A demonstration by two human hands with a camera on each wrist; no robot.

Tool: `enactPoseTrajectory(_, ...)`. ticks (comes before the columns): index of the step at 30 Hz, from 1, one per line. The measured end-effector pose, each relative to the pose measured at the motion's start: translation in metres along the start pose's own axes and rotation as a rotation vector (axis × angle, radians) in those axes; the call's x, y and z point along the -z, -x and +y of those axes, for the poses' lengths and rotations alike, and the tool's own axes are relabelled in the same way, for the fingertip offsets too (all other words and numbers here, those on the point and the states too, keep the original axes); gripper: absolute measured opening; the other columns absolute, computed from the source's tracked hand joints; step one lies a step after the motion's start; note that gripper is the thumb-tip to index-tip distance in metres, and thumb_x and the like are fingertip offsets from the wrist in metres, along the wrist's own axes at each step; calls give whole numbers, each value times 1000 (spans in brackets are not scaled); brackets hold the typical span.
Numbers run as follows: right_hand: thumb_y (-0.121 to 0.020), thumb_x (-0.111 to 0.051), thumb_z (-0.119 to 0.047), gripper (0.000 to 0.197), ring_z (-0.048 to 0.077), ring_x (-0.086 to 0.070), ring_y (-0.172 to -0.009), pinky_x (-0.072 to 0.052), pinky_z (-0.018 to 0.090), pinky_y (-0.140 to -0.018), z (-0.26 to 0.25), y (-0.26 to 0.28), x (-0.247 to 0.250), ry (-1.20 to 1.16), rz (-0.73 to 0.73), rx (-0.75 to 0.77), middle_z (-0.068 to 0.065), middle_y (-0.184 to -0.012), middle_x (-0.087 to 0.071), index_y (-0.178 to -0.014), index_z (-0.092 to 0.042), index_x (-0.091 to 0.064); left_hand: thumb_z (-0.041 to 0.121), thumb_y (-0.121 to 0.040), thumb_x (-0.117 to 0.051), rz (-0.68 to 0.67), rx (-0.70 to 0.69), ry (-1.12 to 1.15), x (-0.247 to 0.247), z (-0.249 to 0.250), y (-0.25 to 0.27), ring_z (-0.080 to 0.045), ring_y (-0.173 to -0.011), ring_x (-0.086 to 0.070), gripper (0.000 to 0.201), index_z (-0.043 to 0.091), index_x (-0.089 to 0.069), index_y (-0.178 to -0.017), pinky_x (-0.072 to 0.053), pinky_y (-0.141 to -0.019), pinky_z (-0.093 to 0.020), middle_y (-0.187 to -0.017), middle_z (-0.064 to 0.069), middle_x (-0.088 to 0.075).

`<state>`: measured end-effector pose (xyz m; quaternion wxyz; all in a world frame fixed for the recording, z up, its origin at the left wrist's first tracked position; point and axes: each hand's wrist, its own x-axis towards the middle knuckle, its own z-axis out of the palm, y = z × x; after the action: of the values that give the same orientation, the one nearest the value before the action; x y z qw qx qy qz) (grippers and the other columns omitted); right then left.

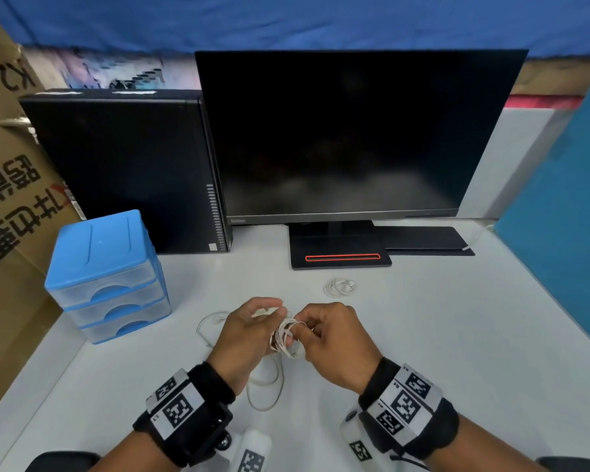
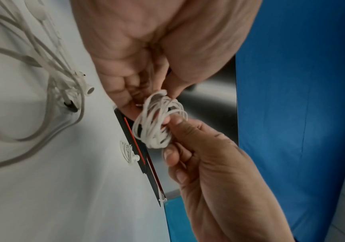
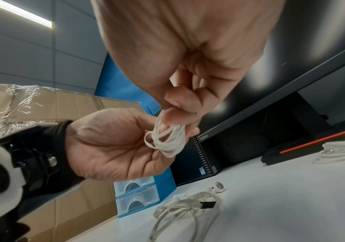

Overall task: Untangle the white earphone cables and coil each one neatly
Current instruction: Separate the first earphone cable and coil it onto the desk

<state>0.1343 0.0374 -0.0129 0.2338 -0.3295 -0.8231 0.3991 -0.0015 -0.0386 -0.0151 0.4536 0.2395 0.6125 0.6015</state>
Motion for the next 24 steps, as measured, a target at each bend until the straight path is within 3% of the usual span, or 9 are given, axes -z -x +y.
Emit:
enactPoseTrajectory(3, -90, -62, -19, 14, 19, -65, -58, -53, 30, -57, 0, 0, 1, -34, -10, -14, 0, -70, -72, -81, -20, -73, 17, -85, -72, 41, -17, 63, 0, -3, 0, -23, -58, -63, 24, 6, -50, -88, -56, -63, -34, -71, -14, -69)
enactPoseTrajectory(5, -90, -63, -20, 14, 23, -65, -58, -54, 34, -58, -1, 0, 0, -61, -21, -17, 2, -70, -71, -80, -21, -72, 23, -78, -76, 45, -12, 67, 0, -4, 1, -22, -56, -62, 30, 6, -51, -83, -55, -59, -31, -66, -15, -67)
enactPoseTrajectory(7, -90, -63, -21, 14, 23, -65, -58, -54, 34, -58, -2, 1, -2, -64, -27, -17, 1, -69, -71, -80, -21, -72, 32, -73, -77, 48, -7, 51, -1, -5, 1, -23, -57, -62, 36, 2, -58, -81, -56, -63, -32, -66, -15, -67)
enactPoseTrajectory(9, -90, -63, -19, 15, 17, -64, -55, -53, 29, -57, -2, 1, -3, -63, -24, -22, -4, -68, -71, -78, -21, -72, 40, -81, -69, 43, -19, 17, -1, -8, 0, -25, -66, -66, 44, -4, -68, -86, -59, -72, -37, -74, -17, -71)
enactPoseTrajectory(12, -90, -63, -18, 18, 8, -63, -53, -53, 23, -55, 0, 0, 0, -55, 6, -49, -5, -68, -72, -76, -23, -71, 46, -88, -60, -42, -55, -29, -1, -6, 3, -30, -86, -72, 47, 2, -76, -95, -59, -84, -39, -90, -20, -75)
enactPoseTrajectory(16, -87, -62, -10, 20, 4, -60, -47, -49, 23, -51, 3, -2, 4, -113, 42, -97, -4, -59, -68, -71, -21, -68, 22, -77, -76, -245, -150, -186, 2, 0, 7, -28, -99, -71, 24, 12, -78, -99, -56, -85, -25, -99, -14, -76)
enactPoseTrajectory(18, -89, -64, -13, 18, 12, -64, -50, -53, 29, -52, 4, -4, 4, -110, 63, -105, -1, -60, -69, -73, -18, -70, 4, -80, -74, -270, -178, -227, 6, -2, 4, -26, -100, -72, 23, 12, -76, -102, -54, -83, -22, -102, -11, -76)
enactPoseTrajectory(20, -90, -66, -18, 16, 20, -67, -56, -56, 33, -57, 5, -5, 2, -117, 71, -112, 2, -65, -71, -75, -16, -72, -6, -83, -70, -232, -196, -292, 9, -5, 0, -25, -98, -72, 29, 11, -71, -106, -56, -84, -24, -101, -7, -77)
enactPoseTrajectory(24, -89, -66, -16, 16, 18, -68, -54, -55, 28, -55, 4, -3, -3, -134, 52, -123, 2, -63, -71, -74, -16, -72, -6, -85, -65, -136, -215, -444, 7, -14, 0, -27, -86, -73, 35, 17, -60, -111, -57, -84, -43, -90, -3, -77)
